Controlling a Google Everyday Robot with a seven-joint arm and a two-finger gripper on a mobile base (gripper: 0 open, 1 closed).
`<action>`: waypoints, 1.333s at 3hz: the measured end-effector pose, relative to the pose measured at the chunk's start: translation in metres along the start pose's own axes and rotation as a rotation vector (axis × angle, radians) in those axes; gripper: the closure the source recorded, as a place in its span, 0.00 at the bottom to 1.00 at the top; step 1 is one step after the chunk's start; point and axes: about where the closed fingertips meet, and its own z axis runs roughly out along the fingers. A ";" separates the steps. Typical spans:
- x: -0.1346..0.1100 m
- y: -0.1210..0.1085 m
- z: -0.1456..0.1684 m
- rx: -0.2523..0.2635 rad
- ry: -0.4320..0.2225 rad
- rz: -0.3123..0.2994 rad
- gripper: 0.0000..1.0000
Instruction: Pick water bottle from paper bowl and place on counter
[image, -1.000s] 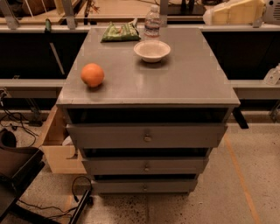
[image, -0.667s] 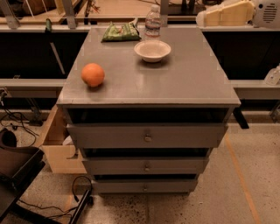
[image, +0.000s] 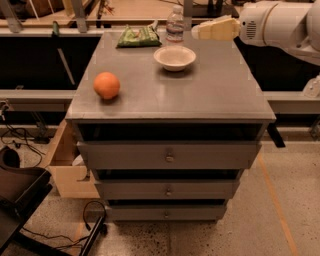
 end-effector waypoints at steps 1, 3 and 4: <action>0.016 -0.003 0.055 -0.015 0.011 0.050 0.00; 0.035 -0.004 0.133 -0.100 -0.031 0.046 0.00; 0.042 -0.004 0.158 -0.128 -0.053 0.049 0.00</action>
Offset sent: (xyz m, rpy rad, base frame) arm 0.1283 0.0735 -0.0645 0.0608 0.0179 0.1008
